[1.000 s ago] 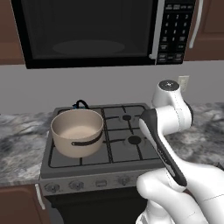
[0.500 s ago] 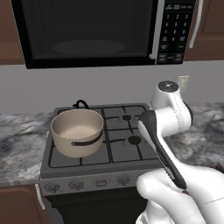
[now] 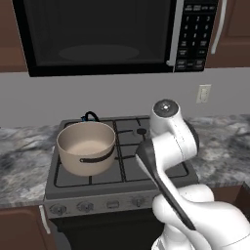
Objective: Pick the kettle from the cabinet and place it on a stove burner. Then pick the pot from the counter and place it on another stove burner. Finally, turn both burners on.
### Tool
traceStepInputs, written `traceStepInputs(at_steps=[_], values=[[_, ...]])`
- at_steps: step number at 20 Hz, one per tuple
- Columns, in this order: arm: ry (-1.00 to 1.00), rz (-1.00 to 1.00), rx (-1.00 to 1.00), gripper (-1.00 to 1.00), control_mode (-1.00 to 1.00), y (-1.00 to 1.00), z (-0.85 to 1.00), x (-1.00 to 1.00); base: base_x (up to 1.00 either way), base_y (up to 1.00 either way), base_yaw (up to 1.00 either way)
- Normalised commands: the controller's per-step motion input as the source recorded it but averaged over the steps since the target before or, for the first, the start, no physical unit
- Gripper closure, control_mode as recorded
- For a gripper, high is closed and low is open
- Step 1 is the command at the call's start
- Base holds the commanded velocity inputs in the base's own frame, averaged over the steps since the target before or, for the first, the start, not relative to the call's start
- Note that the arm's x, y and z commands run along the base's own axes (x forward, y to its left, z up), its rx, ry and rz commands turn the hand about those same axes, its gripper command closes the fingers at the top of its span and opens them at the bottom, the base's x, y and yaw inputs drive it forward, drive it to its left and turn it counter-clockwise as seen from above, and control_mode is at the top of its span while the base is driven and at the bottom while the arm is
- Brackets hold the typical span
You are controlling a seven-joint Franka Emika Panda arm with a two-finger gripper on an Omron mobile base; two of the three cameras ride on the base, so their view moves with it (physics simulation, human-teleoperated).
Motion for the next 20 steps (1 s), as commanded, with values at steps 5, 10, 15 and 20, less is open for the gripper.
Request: traceStepInputs(at_steps=[5, 10, 15, 20], values=[[-0.09, 0.01, -0.13, -1.0, -1.0, 0.37, 0.09, -0.16, 0.0, 0.0, 0.0], [-0.05, 0.02, -0.11, -1.0, -1.0, 0.32, 0.02, -0.11, 0.0, 0.0, 0.0], [-0.03, 0.02, -0.13, -1.0, -1.0, 0.4, 0.0, -0.04, 0.0, 0.0, 0.0], [-0.01, 0.03, -0.13, -1.0, -1.0, 0.42, 0.0, -0.02, 0.0, 0.0, 0.0]])
